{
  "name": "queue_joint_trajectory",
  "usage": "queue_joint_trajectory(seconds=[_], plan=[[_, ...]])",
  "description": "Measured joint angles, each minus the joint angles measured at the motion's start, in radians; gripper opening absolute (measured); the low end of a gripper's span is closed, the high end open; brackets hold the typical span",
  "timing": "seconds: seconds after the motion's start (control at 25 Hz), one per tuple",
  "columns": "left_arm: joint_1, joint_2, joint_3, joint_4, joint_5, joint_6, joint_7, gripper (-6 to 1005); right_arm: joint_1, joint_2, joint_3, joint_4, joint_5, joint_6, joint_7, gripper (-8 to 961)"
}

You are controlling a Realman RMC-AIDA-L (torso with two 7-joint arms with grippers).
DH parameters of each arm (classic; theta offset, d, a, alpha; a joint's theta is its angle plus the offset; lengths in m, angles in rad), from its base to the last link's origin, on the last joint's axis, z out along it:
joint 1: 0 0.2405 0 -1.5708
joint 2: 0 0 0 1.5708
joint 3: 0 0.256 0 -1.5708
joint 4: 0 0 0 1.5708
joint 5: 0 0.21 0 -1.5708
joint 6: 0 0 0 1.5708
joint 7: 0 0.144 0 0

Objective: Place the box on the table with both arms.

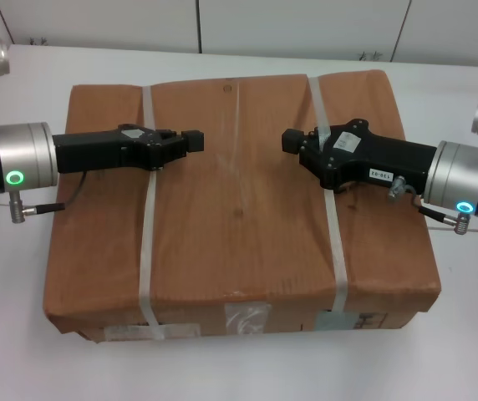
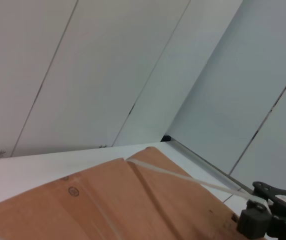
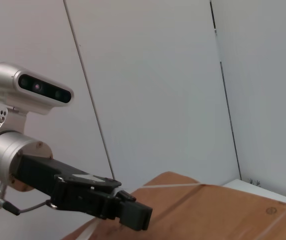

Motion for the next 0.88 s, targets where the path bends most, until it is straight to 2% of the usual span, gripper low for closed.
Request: queue_joint_trajectory(seconds=[0.88], plan=[[-0.002, -0.006, 0.0, 0.002, 0.002, -0.012, 0.003, 59, -0.009, 0.0, 0.014, -0.001, -0.001, 0.0, -0.001, 21]])
